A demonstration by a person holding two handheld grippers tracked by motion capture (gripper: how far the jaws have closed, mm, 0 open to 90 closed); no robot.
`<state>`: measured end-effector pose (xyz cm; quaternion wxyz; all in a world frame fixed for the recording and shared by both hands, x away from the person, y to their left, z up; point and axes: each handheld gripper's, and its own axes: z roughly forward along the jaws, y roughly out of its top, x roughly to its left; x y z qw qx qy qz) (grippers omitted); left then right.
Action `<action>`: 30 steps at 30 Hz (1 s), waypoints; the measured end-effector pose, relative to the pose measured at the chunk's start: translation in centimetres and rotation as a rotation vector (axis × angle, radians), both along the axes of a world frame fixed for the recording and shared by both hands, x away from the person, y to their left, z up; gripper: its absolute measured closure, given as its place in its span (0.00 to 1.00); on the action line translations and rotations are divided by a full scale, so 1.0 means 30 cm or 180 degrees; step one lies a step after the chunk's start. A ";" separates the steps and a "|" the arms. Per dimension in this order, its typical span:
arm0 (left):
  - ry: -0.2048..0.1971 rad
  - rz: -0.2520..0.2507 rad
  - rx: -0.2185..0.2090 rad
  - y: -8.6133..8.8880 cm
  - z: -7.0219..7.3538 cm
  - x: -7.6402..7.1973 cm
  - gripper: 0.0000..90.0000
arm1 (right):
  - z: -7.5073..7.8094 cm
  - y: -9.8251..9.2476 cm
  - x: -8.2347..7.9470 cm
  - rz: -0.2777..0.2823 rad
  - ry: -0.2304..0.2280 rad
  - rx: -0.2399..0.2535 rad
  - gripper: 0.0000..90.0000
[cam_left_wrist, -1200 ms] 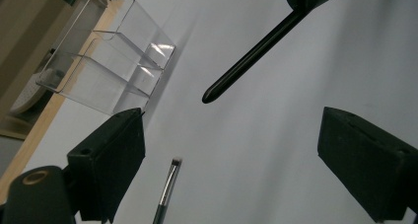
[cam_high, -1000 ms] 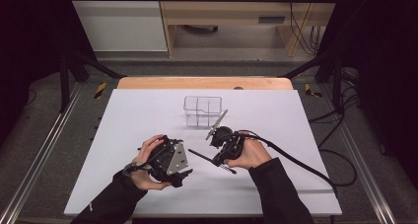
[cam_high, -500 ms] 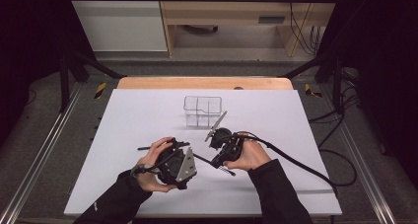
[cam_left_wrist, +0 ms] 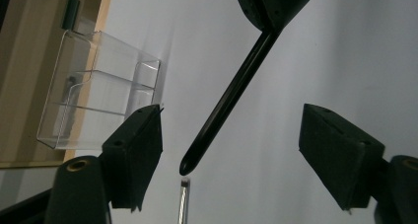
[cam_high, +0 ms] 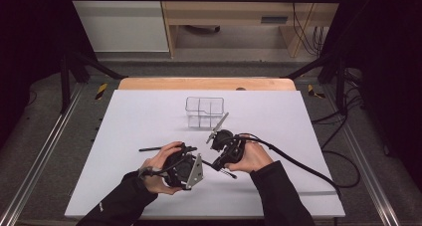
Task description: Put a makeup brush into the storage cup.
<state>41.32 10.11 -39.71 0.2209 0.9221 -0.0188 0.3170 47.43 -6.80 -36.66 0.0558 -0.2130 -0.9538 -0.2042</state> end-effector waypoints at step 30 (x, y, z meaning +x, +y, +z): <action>-0.0289 -0.0274 0.0344 -0.039 -0.041 -0.025 0.74 | -0.030 0.024 0.000 0.0072 0.0108 -0.0002 0.94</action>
